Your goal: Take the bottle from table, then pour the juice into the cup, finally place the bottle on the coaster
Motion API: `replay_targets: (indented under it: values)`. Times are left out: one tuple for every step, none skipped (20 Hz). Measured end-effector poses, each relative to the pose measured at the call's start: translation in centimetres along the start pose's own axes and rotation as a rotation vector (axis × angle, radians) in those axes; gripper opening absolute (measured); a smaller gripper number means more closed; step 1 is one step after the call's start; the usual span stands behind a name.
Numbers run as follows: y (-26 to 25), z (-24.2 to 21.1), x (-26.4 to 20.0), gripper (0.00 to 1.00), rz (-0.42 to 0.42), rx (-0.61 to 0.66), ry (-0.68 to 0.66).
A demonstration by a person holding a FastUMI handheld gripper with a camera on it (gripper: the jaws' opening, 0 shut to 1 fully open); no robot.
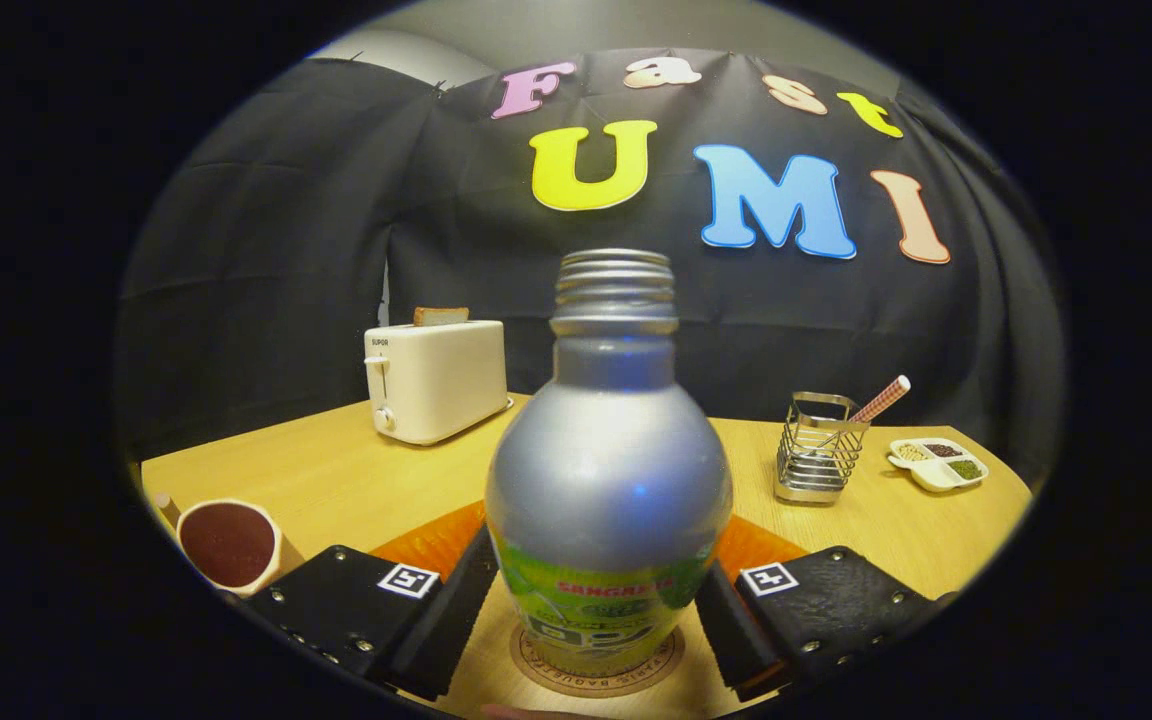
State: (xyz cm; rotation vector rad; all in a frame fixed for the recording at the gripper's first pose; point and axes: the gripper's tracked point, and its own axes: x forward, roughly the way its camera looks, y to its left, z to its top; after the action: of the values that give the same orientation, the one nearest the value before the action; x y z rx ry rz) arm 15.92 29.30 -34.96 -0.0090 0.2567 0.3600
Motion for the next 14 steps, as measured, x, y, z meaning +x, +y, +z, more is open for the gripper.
replay_targets:
  values:
    - [0.0,0.2,-0.1,0.96,0.0,0.003,-0.005]
    - [0.1,0.5,-0.3,0.96,0.002,0.007,-0.011]
    - [0.0,1.2,-0.4,0.96,0.001,0.009,-0.023]
    - [-0.1,2.0,-0.9,0.97,-0.005,0.009,-0.037]
    - [-0.2,3.0,-1.2,0.96,-0.003,0.012,-0.055]
    - [0.0,4.0,-1.7,0.96,0.004,0.019,-0.073]
    - [0.1,5.1,-2.2,0.96,0.012,0.029,-0.088]
    - [-0.2,6.2,-2.9,0.96,0.012,0.039,-0.101]
    - [-0.5,7.5,-3.5,0.96,0.007,0.05,-0.113]
    - [-0.9,8.9,-4.2,0.96,-0.001,0.06,-0.127]
    - [-1.3,10.5,-5.0,0.96,-0.008,0.062,-0.145]
    - [-2.0,11.9,-5.8,0.96,-0.026,0.055,-0.157]
    - [-2.7,13.4,-6.8,0.96,-0.042,0.046,-0.173]
    - [-3.4,14.7,-7.8,0.96,-0.057,0.036,-0.18]
